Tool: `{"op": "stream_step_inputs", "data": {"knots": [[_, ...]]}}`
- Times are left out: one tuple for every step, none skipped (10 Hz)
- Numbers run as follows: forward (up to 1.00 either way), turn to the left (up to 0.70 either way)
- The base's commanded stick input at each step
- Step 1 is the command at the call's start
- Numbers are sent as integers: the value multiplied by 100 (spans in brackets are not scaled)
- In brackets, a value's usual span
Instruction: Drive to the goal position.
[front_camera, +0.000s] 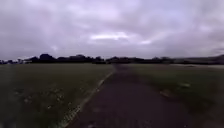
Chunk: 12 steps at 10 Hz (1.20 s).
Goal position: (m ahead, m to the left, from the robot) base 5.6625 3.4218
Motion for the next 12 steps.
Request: {"op": "stream_step_inputs", "data": {"knots": [[50, -25], [50, -25], [50, 0], [50, 0], [50, 0], [50, 0], [50, 0], [50, 0], [50, 0], [50, 0], [50, 0], [50, 0]]}}
